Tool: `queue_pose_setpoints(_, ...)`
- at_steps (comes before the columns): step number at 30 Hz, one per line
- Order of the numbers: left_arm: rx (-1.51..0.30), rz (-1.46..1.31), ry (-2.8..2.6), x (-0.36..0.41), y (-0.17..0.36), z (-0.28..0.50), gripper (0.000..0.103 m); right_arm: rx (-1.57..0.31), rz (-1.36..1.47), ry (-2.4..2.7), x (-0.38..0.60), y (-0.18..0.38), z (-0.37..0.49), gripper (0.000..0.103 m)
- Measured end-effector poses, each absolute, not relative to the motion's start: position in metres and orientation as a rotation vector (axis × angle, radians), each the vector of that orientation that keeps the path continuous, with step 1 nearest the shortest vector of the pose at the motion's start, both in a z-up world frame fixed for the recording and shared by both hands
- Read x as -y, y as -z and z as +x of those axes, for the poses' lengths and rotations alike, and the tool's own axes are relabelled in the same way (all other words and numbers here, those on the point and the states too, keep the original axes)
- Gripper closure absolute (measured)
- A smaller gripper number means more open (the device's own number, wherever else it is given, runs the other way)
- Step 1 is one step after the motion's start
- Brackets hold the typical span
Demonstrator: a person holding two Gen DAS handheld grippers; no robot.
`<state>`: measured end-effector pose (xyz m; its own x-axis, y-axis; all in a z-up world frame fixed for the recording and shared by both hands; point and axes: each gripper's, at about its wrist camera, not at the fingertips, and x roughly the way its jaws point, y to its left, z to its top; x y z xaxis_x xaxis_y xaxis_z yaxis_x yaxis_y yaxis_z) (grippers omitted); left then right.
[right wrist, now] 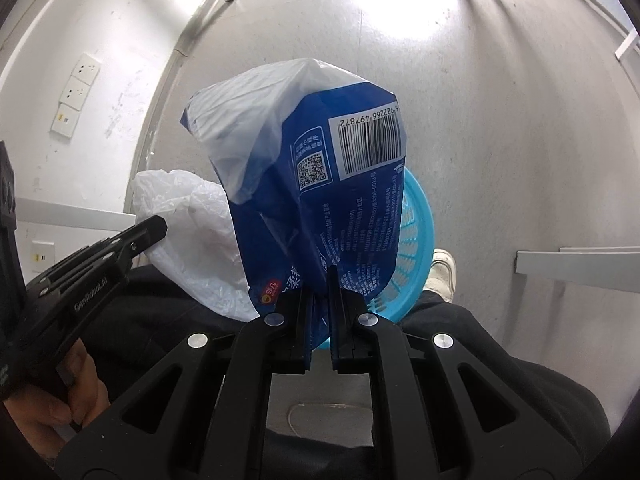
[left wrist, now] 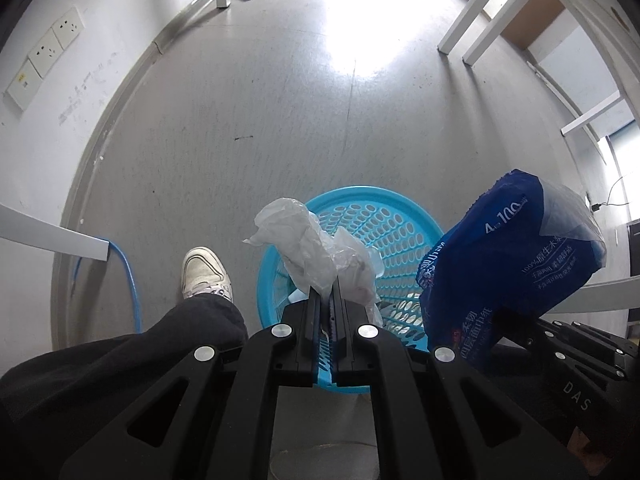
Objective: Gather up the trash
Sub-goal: 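Carry the clear plastic and blue bag down over the blue wastebasket with both tools, then open both tools to drop the bags into the wastebasket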
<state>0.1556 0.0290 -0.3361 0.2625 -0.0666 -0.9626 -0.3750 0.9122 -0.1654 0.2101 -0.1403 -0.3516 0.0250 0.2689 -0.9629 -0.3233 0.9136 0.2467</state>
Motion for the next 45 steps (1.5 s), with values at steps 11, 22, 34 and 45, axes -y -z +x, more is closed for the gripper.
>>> queue_pose_setpoints(11, -1.378, -0.382, -0.218, -0.023, 0.357, 0.173, 0.101, -1.606, 0.027, -0.367, 0.139, 0.401, 0.235, 0.097)
queue_pose_setpoints(22, -1.362, -0.430, -0.191, -0.023, 0.355, 0.175, 0.075, -1.630, 0.022, -0.381, 0.140, 0.411, 0.235, 0.080)
queue_pose_setpoints(34, -1.349, -0.409, -0.238, -0.023, 0.354, 0.171, 0.074, -1.590, 0.029, -0.385, 0.137, 0.402, 0.232, 0.069)
queue_pose_setpoints(45, -1.306, -0.430, -0.260, -0.029, 0.327, 0.134, 0.069, -1.443, -0.058, -0.412, 0.136, 0.349, 0.188, 0.062)
